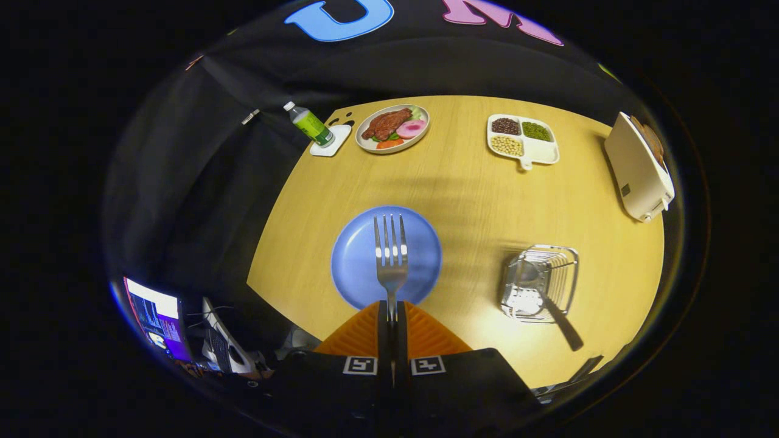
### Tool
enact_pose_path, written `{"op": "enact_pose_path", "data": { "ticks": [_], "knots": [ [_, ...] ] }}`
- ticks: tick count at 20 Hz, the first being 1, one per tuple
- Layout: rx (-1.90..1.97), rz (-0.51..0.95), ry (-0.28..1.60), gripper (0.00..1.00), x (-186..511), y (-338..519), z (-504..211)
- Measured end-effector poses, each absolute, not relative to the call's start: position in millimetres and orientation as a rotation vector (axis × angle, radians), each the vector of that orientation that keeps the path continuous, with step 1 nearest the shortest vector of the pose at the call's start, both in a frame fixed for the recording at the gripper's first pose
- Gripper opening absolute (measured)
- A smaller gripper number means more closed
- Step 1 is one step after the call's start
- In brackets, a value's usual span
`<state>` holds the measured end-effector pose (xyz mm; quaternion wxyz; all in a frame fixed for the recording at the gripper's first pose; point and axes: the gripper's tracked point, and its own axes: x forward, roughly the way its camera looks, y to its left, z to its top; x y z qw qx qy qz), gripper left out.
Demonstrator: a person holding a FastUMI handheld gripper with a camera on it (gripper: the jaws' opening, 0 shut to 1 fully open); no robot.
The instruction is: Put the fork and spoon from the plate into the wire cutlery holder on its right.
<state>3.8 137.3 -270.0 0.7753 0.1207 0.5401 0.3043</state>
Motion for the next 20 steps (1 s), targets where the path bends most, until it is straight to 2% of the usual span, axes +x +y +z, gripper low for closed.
{"op": "enact_pose_path", "data": {
  "ticks": [13, 20],
  "knots": [
    [0.032, 0.538, 1.542, 0.06, 9.2, 12.8, -314.5],
    [-0.129, 0.572, 1.758, 0.06, 15.1, -0.2, -336.6]
  ]
}}
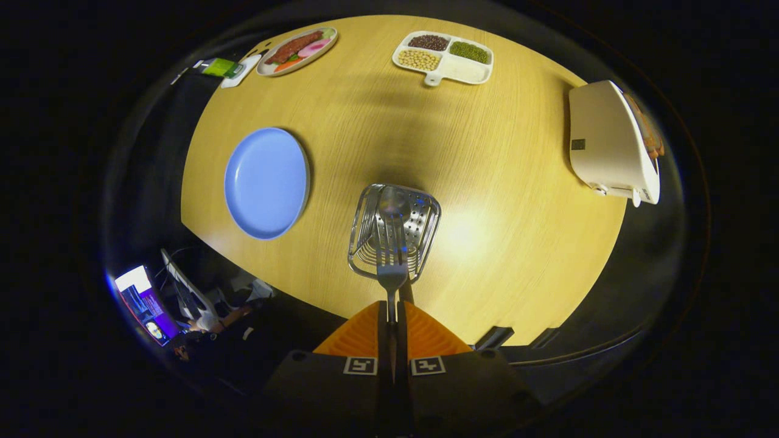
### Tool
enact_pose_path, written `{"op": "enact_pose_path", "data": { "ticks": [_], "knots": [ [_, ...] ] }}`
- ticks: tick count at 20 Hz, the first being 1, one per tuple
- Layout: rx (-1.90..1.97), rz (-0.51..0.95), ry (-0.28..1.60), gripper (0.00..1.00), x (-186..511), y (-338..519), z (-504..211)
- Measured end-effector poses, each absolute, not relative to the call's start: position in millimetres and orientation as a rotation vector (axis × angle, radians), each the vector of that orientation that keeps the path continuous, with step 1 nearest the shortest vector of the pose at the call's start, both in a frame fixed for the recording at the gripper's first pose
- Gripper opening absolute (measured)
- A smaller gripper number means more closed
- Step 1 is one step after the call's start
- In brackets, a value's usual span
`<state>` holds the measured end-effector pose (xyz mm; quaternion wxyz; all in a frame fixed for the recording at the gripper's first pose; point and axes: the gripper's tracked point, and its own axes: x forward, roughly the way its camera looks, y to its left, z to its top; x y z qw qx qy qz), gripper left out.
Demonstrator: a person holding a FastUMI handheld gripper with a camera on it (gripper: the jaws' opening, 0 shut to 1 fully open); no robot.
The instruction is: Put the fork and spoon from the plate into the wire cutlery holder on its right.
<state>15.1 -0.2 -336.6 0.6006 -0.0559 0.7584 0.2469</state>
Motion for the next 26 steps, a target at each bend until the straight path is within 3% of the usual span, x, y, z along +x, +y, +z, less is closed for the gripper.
{"op": "enact_pose_path", "data": {
  "ticks": [10, 18, 20, 23, 26],
  "knots": [
    [-0.282, 0.61, 1.918, 0.05, 26.7, 14.2, -366.6],
    [-0.309, 0.631, 1.906, 0.11, 35.6, 22.3, -375.1],
    [-0.295, 0.638, 1.855, 0.15, 41.2, 24.0, -374.9],
    [-0.22, 0.637, 1.739, 0.41, 49.7, 30.2, -366.8],
    [-0.111, 0.616, 1.564, 0.47, 61.8, 39.5, -349.2]
  ]
}}
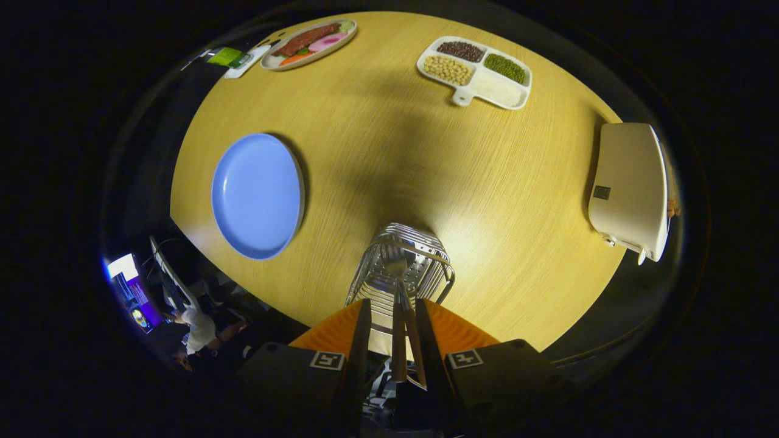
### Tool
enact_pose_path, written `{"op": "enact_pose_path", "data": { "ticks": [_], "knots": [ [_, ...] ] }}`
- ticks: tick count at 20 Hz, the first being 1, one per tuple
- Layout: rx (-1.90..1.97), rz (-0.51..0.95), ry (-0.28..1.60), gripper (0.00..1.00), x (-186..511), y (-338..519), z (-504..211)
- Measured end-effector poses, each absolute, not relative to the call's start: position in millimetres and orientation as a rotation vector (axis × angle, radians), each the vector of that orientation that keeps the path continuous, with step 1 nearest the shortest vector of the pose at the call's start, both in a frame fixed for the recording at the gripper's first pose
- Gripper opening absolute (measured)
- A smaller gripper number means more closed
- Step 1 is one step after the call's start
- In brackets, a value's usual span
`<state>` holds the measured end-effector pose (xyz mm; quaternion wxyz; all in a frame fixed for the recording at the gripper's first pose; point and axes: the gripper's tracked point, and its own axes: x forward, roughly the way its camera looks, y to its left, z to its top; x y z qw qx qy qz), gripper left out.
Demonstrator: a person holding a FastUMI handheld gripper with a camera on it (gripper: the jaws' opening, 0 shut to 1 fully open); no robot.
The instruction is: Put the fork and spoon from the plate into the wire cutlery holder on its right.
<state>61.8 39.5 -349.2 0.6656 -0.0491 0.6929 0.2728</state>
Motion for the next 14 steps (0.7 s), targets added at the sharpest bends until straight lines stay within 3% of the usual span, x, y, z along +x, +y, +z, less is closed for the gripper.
{"op": "enact_pose_path", "data": {
  "ticks": [5, 11, 14],
  "knots": [
    [0.016, 0.53, 1.326, 0.89, 65.6, 36.9, -316.8],
    [0.068, 0.399, 1.049, 1.0, 52.9, 15.1, -268.8],
    [0.114, 0.374, 0.922, 1.0, 43.2, 20.3, -237.3]
  ]
}}
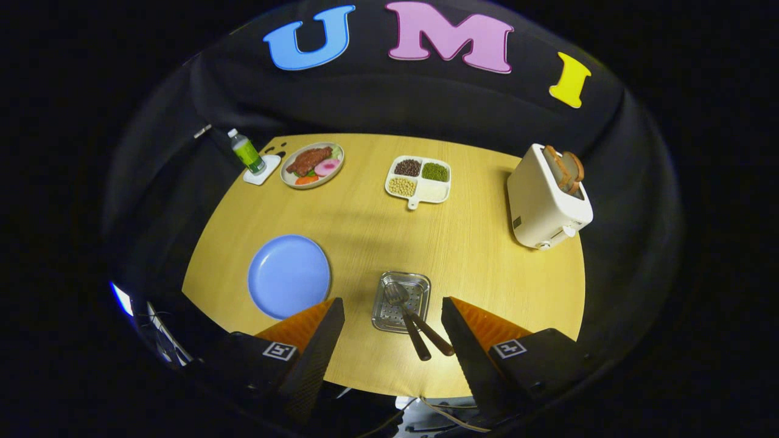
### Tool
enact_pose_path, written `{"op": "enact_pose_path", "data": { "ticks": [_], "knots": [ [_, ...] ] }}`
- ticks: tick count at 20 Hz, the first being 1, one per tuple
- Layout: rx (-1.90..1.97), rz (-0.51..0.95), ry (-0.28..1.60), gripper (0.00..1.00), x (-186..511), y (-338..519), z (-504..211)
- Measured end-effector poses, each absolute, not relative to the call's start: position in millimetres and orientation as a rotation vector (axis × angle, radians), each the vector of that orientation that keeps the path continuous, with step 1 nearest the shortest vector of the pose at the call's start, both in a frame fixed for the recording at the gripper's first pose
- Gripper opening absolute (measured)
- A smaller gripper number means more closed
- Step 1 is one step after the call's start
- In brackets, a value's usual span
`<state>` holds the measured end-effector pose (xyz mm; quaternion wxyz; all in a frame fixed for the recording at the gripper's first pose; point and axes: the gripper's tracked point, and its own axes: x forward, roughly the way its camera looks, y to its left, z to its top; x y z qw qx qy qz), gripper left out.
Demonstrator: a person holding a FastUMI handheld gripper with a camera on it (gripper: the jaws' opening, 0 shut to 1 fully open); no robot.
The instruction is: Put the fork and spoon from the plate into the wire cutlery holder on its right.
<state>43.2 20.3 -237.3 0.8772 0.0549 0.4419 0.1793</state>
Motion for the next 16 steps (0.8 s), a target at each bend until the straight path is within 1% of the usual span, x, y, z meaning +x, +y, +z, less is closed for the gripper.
{"op": "enact_pose_path", "data": {
  "ticks": [2, 5, 8, 13, 16],
  "knots": [
    [0.138, 0.362, 0.838, 1.0, 42.5, 24.7, -216.4],
    [0.156, 0.345, 0.77, 1.0, 34.5, 29.7, -194.1],
    [0.182, 0.33, 0.665, 1.0, 28.6, 31.8, -156.9],
    [0.152, 0.278, 0.387, 1.0, 30.2, 28.2, -77.4],
    [0.155, 0.26, 0.277, 1.0, 20.2, 32.4, -47.4]
  ]
}}
